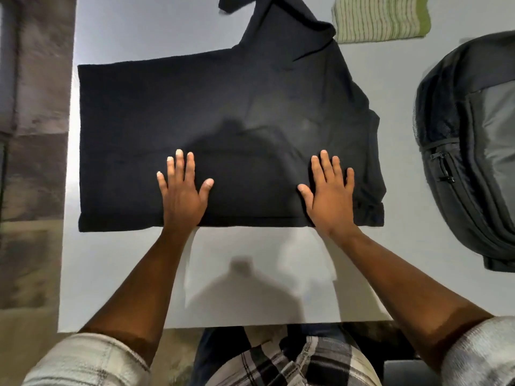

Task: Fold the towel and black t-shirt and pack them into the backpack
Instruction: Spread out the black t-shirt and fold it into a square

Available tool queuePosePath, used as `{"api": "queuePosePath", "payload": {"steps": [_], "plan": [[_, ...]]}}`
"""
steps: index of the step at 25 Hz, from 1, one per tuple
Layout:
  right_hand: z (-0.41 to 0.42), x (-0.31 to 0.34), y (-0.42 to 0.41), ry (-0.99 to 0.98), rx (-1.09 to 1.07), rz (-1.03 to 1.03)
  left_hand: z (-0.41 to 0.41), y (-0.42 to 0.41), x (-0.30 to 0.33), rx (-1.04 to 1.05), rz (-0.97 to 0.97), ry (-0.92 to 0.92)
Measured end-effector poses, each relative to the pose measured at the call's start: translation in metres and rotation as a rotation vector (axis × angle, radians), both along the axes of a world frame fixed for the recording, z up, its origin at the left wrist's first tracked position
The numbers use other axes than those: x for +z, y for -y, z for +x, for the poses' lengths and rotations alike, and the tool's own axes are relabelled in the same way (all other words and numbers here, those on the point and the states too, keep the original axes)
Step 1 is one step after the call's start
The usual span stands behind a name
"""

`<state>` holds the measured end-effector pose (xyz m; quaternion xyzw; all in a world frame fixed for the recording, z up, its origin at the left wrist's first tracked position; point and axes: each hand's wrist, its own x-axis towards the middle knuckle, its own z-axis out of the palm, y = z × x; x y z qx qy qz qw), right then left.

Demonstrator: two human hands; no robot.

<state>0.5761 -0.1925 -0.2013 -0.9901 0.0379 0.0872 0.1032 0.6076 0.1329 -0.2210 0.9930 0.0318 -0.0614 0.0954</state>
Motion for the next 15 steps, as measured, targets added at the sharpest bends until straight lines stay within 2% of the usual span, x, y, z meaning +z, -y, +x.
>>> {"api": "queuePosePath", "payload": {"steps": [5, 8, 15], "plan": [[0.063, 0.002, -0.064, 0.020, 0.044, 0.063, 0.026, -0.076, 0.003, 0.047, 0.014, -0.023], [0.063, -0.019, -0.073, -0.003, 0.043, -0.063, 0.019, -0.115, 0.000, -0.018, 0.067, -0.017], [0.057, -0.023, -0.066, 0.042, 0.072, -0.109, 0.003, -0.130, 0.002, -0.033, 0.092, -0.050]]}}
